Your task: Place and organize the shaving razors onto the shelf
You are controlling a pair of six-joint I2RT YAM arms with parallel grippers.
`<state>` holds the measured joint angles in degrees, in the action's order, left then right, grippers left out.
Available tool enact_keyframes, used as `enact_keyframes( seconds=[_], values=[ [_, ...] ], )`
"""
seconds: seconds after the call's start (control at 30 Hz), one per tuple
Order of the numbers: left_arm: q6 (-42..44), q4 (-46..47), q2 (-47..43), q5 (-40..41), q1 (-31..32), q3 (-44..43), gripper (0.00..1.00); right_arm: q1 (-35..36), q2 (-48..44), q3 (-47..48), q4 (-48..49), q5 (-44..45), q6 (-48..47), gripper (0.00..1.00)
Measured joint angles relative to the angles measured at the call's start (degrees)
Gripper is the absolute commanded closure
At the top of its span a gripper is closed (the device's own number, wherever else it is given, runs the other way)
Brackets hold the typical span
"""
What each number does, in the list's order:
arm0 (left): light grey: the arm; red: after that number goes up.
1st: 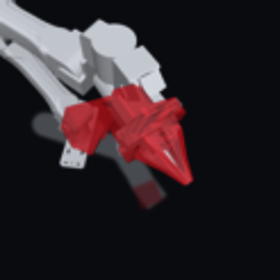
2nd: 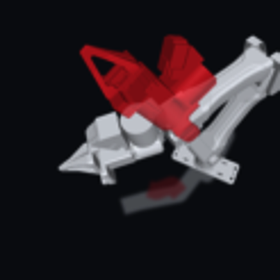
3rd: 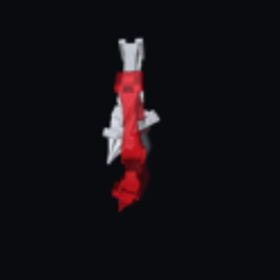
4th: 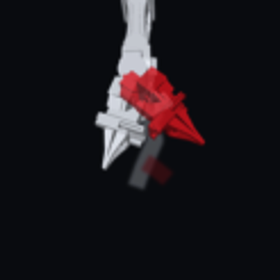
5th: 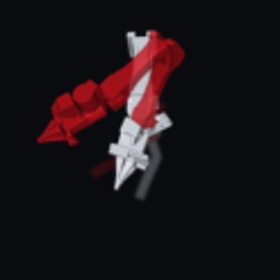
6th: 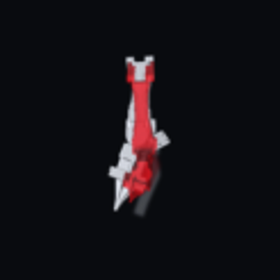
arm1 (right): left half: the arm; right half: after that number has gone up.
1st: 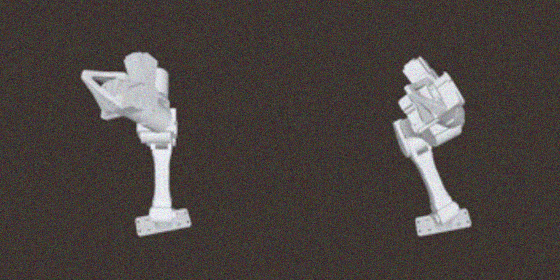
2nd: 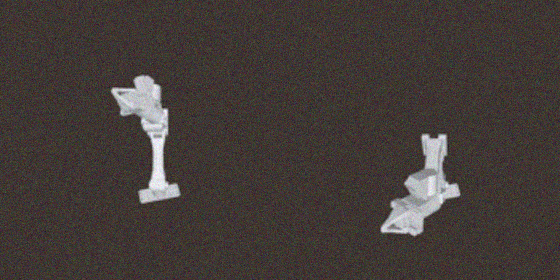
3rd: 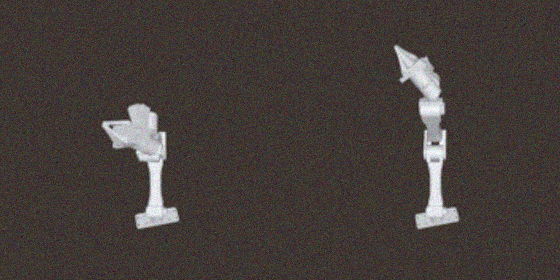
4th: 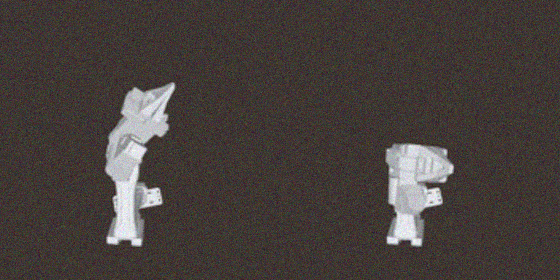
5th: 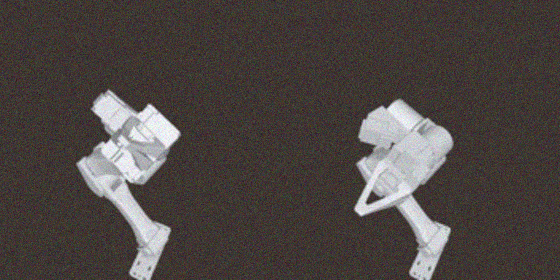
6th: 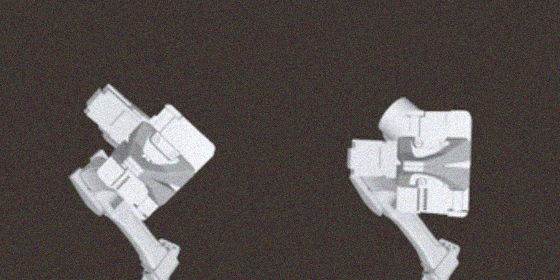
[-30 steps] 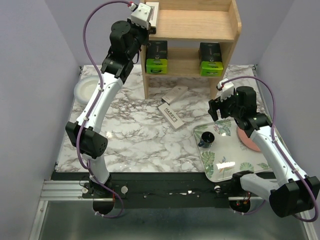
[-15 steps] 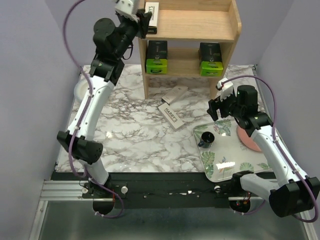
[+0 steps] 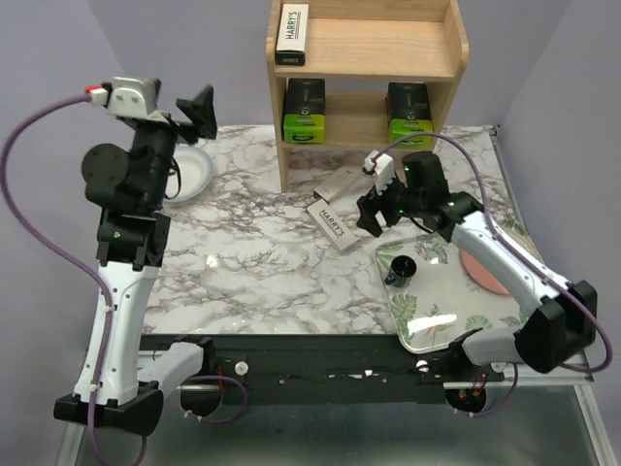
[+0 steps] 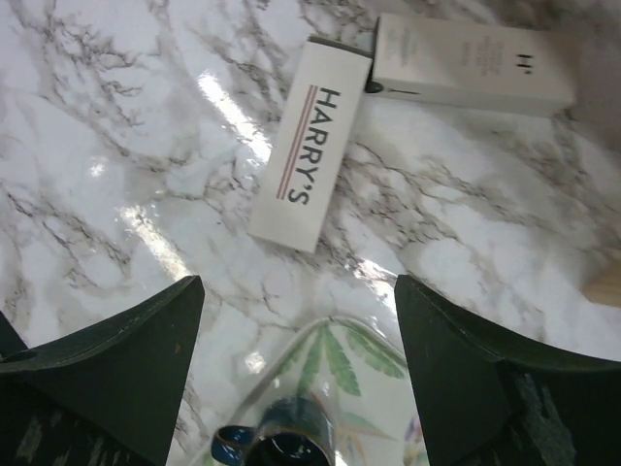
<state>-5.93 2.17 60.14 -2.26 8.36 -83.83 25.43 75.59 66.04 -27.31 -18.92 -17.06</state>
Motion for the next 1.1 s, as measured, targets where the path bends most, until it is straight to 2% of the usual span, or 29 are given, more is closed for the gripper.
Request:
enact_keyframes(
  seconds=[0.1,0.2,0.27,0.4,0.67,0.77,0.9,1.1],
  values=[
    [-2.9,-4.2,-3.8,-2.4,-1.0,11.1,0.01,3.5,7.5,3.5,-0.7,3.0,3.8,0.10],
    [-3.8,-9.1,-6.4,-6.3,-1.9,20.1,0.01,3.9,16.5,7.9,-1.5,7.0,8.3,0.09],
    [-3.7,-12.5,-8.3,-8.1,-2.1,23.6,0.01,4.1,21.4,10.1,-1.6,9.2,10.4,0.09],
    [-2.2,-16.3,-13.6,-10.5,-3.5,26.5,0.01,5.4,29.2,13.7,-3.2,11.8,12.7,0.09],
    [-1.3,-16.5,-18.5,-11.5,-8.1,26.6,0.01,9.7,35.6,17.1,-4.5,12.0,13.9,0.09],
    [-2.0,-16.5,-18.4,-11.9,-9.9,26.7,0.01,10.0,37.2,17.3,-5.1,12.0,14.1,0.17],
    [-3.0,-16.5,-18.3,-12.1,-11.5,26.8,0.01,10.0,38.7,17.3,-6.3,11.8,13.6,0.40],
    [-3.8,-16.4,-18.5,-12.7,-12.2,26.8,0.01,10.3,38.3,16.5,-7.5,8.0,7.8,0.57]
  ],
)
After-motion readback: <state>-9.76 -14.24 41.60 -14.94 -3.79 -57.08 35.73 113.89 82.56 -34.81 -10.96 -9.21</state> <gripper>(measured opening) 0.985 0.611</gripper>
